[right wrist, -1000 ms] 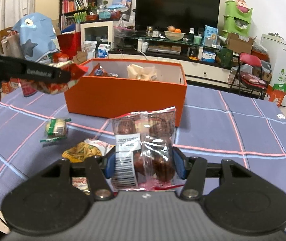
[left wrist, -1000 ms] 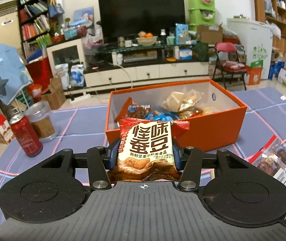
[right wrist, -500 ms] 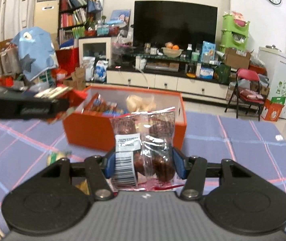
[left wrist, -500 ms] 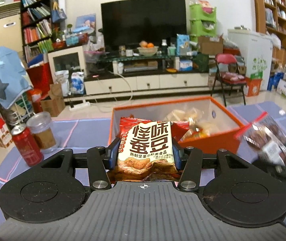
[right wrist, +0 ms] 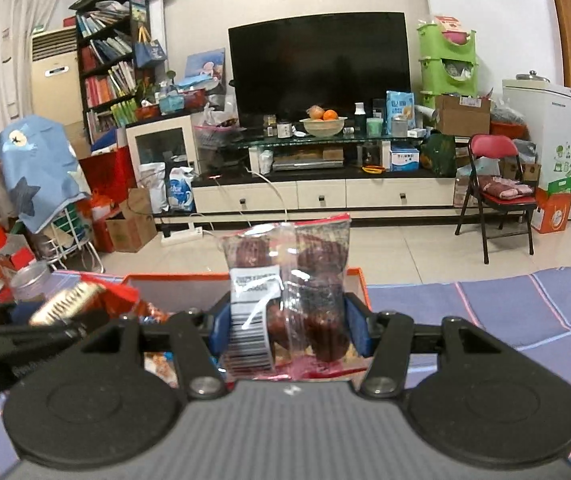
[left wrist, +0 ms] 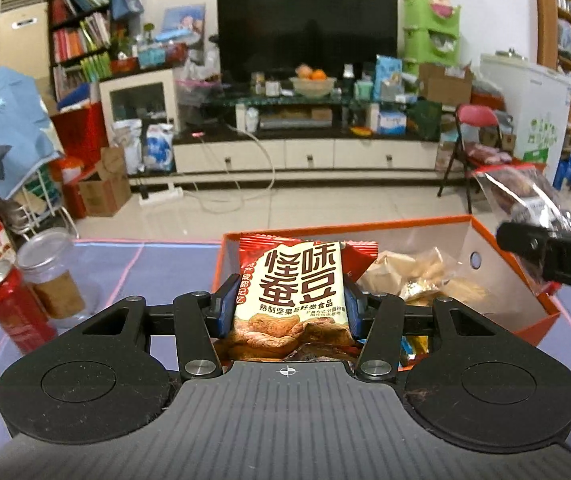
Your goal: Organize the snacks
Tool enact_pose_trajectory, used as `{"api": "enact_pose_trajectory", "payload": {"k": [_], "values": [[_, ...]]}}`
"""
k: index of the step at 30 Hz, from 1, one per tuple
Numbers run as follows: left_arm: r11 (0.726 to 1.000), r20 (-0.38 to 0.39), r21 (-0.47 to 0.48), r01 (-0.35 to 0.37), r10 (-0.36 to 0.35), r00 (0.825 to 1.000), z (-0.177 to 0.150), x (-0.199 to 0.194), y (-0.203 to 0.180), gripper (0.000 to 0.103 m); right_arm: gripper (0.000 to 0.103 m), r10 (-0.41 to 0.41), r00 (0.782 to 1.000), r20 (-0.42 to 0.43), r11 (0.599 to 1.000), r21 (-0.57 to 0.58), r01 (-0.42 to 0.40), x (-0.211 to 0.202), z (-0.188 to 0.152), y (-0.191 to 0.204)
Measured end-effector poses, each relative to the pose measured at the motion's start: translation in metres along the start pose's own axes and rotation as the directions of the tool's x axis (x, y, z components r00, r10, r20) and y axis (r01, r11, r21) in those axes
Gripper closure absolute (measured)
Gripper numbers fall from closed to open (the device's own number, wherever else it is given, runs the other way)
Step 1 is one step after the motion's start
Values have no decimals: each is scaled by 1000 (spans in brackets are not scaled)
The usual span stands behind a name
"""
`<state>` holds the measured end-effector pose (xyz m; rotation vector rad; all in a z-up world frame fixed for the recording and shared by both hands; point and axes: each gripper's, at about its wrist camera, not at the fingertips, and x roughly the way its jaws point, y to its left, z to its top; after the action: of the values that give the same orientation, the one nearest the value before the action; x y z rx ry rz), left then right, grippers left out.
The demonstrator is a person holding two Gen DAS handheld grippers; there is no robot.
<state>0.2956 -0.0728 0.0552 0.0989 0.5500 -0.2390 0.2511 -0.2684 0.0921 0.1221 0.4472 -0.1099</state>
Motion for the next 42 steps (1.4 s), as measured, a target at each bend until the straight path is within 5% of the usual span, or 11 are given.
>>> {"api": "enact_pose_trajectory", "payload": {"k": [8, 11, 17, 20, 25, 32, 37, 42], "values": [[998, -26, 48, -32, 33, 999, 0, 28, -12, 63, 42, -12, 1000, -10, 1000, 15, 13, 27, -4, -4], [998, -20, 45, -35, 36, 999, 2, 24, -11, 32, 32, 6, 1000, 13, 1000, 14, -6, 18, -1, -3], [998, 12, 56, -35, 35, 999, 4, -10, -8, 22, 25, 27, 996, 82, 999, -28, -25, -27, 12, 0], [997, 19, 57, -50, 49, 999, -1, -31, -6, 19, 13, 33, 991, 130, 998, -52, -26, -64, 16, 0], [997, -14, 51, -56, 57, 998, -30, -66, 2, 15, 10, 53, 988, 145, 997, -54, -45, -116, -9, -7], [1000, -129, -12, -11, 9, 992, -92, -104, 42, 14, 10, 178, 984, -4, 936, -309, -170, -129, -81, -20], [998, -133, -8, -54, 53, 990, -104, -108, 69, 13, 10, 228, 967, -113, 884, -393, -254, -106, -103, -19], [979, -209, -203, 9, -53, 976, -108, -92, 102, 13, 19, 263, 923, -281, 808, -459, -370, -64, -121, -17]]}}
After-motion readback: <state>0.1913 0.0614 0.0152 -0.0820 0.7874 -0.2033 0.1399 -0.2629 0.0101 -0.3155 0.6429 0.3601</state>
